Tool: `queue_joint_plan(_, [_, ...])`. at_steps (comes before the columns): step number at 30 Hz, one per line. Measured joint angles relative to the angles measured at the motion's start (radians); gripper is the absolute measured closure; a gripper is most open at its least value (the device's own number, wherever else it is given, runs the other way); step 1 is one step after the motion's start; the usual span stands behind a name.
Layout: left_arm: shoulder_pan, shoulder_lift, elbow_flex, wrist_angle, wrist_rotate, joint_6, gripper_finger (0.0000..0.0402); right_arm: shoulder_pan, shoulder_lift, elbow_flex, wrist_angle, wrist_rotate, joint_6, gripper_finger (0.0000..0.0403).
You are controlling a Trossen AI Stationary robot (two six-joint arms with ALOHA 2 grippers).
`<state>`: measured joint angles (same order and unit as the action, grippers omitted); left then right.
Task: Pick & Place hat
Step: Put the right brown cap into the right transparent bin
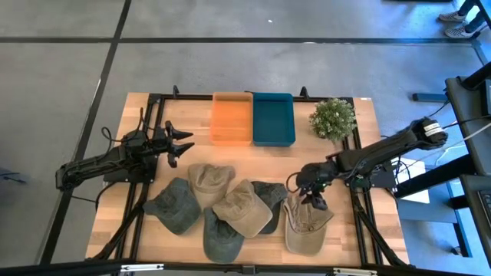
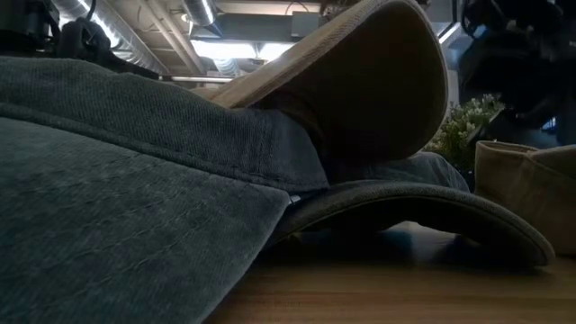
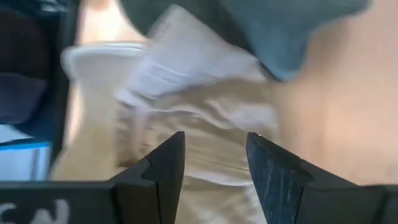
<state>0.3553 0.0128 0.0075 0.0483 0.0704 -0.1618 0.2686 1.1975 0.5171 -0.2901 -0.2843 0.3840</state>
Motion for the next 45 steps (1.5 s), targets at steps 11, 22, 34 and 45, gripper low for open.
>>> queue_joint_plan(11, [0.0,0.0,0.0,0.0,-0.019,0.0,0.0206,0.021,0.166,-0.001,-0.016,0.107,0.005,0.0231])
queue_joint_plan(22, [0.0,0.0,0.0,0.0,-0.081,0.0,0.0206,0.021,0.244,0.008,-0.035,0.147,-0.001,0.0271])
queue_joint_plan(34, [0.0,0.0,0.0,0.0,-0.081,0.0,0.0206,0.02,0.252,0.161,-0.159,0.314,-0.212,0.0369])
queue_joint_plan(45, [-0.002,0.007,0.0,0.07,-0.08,-0.297,0.0206,0.072,0.25,0.529,-0.563,0.596,-0.488,0.0375])
